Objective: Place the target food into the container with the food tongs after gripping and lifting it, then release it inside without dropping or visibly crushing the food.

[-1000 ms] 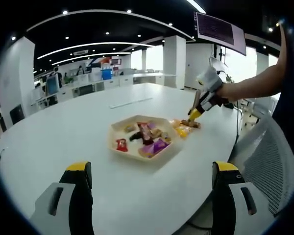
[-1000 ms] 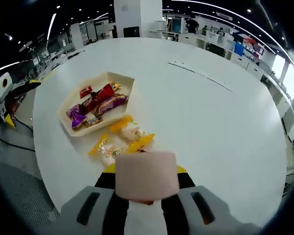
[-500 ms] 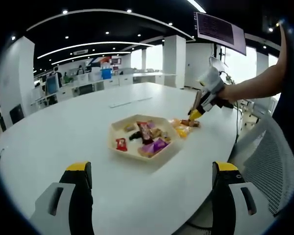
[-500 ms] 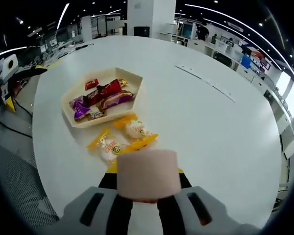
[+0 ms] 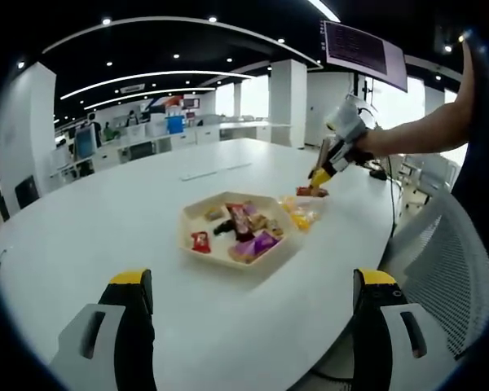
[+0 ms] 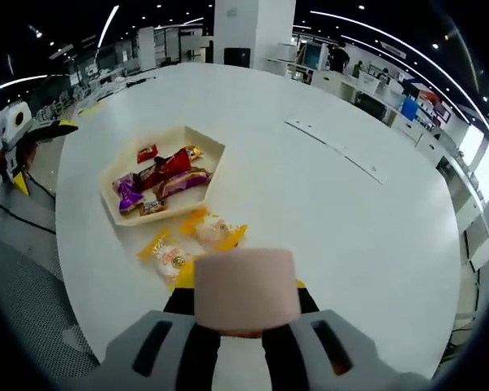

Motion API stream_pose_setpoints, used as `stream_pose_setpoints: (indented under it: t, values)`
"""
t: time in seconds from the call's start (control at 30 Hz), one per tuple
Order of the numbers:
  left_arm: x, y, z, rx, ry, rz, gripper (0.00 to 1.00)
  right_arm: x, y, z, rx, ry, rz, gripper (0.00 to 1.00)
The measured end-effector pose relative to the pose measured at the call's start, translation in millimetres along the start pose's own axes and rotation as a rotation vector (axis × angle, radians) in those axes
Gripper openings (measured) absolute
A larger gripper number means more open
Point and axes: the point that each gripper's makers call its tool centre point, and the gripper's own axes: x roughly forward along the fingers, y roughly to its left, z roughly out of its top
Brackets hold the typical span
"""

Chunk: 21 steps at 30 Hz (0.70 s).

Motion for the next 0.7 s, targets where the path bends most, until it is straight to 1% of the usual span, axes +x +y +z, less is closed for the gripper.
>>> stream_pose_setpoints:
  t: [0.17,0.33,0.37,0.4,0.43,0.57,0.7]
  values:
    - [0.1,-0.7,0.1,-0.002,0.001,-0.001,1.0,-9.9,-9.5,13.7,-0.024,-0.013,0.009,0.18]
    - [0.3,-0.8,-0.2,-0.004,0.002,-0.003,1.0,-20.0,-17.4,32.5,-0.043,-0.034,0.026,0.18]
    - [0.2,-0.7,0.1,-0.003,0.002,-0.002,1.0,-21.8,-19.7,37.1,-0.063,-0.036,0.028,0.18]
    - [0.2,-0.8,0.5,-0.006,0.0,-0.002,1.0,-24.2,-21.9,44.8,-0.093,-0.058,0.03,0.18]
    - [0.2,-0.9,0.4,-0.008,0.0,-0.003,1.0,-25.8,-24.0,46.2,-0.081,-0.052,0.026,0.18]
    - [-0.1,0.1,0.5,-0.007,-0.001,0.0,1.0,-33.5,-32.5,61.2,-0.092,-0.058,0.031,0.18]
    - [-0.3,0.9,1.1,-0.007,-0.006,0.003,1.0,-39.5,-36.4,72.7,-0.104,-0.062,0.041,0.18]
